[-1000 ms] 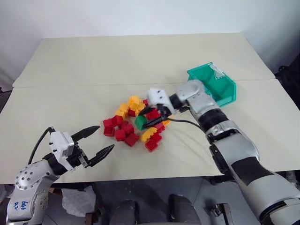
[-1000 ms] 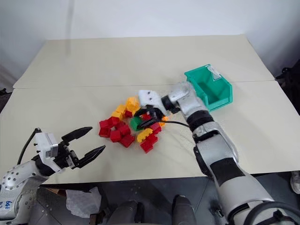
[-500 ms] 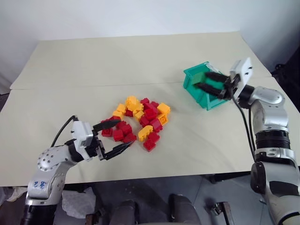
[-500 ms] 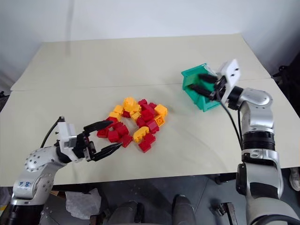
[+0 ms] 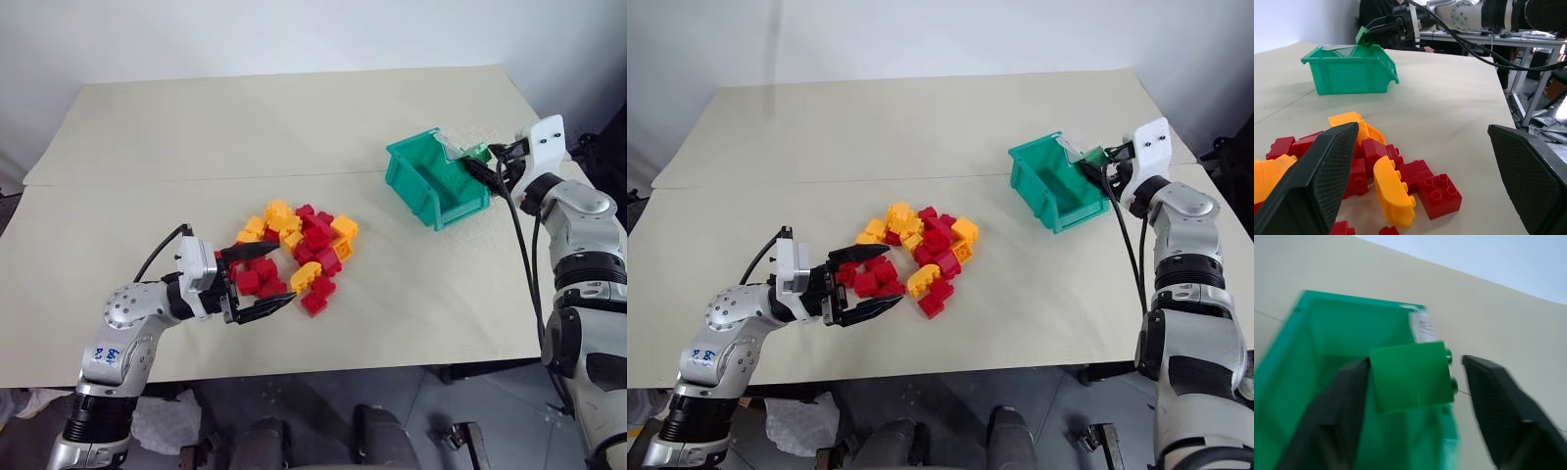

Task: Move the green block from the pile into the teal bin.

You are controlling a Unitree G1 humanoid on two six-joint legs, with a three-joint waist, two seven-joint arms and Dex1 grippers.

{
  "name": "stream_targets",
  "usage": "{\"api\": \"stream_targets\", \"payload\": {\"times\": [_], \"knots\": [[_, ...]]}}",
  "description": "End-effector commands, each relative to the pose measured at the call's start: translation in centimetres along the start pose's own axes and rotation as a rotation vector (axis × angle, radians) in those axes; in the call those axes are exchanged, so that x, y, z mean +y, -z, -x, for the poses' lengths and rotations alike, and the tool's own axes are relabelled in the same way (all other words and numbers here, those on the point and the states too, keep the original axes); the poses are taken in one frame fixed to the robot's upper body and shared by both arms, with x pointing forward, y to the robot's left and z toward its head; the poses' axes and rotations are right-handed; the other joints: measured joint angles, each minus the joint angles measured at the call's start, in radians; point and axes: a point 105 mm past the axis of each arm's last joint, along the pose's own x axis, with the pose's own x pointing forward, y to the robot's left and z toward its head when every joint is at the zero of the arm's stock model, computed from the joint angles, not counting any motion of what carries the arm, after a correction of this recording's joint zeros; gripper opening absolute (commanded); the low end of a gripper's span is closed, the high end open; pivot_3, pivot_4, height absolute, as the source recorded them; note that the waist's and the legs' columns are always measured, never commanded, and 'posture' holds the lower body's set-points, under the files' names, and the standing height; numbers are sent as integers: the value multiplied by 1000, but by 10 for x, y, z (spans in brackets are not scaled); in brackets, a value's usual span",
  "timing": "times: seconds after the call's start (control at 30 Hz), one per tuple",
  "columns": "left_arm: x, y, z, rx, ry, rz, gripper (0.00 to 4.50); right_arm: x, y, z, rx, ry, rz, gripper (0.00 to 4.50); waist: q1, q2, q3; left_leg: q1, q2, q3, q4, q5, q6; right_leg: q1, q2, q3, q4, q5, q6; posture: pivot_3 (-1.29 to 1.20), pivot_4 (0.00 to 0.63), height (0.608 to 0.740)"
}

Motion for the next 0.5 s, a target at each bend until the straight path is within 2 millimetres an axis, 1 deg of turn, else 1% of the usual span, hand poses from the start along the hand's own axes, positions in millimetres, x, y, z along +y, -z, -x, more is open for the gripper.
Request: {"api": "stream_targets", "payload": {"times": [0.03, 0.07, 0.23, 0.37, 0.43, 0.5], "knots": [[2, -2, 3, -13, -24, -16, 4500, -5, -22, 4, -88, -6, 44, 4347, 4, 0, 0, 0, 0, 0, 0, 0, 0, 0, 0, 0, 0, 0, 0, 0, 150, 740], [2, -2, 3, -15, -28, -16, 4500, -5, -23, 6, -94, -14, 37, 4481, 4, 0, 0, 0, 0, -1, 0, 0, 0, 0, 0, 0, 0, 0, 0, 0, 150, 740], [5, 0, 7, 4, -52, -31, 4500, 1, -36, 20, -160, -135, 80, 4481, 4, 0, 0, 0, 0, -1, 0, 0, 0, 0, 0, 0, 0, 0, 0, 0, 150, 740], [8, 3, 21, 55, -74, -74, 4500, 31, -45, 48, -270, -388, 110, 4481, 4, 0, 0, 0, 0, -1, 0, 0, 0, 1, 0, -1, 0, 0, 0, 0, 150, 740], [13, 4, 32, 84, -101, -101, 4500, 53, -37, 68, -256, -526, 155, 4481, 7, 0, 0, 0, 0, -1, 0, 0, 0, 1, 0, -1, 0, 0, 0, 0, 150, 740], [16, 7, 40, 118, -127, -126, 4500, 71, -28, 83, -226, -615, 191, 4481, 9, 0, 0, 0, 1, -2, 0, 0, 0, 1, 0, -2, 0, 0, 0, 0, 150, 740]]}}
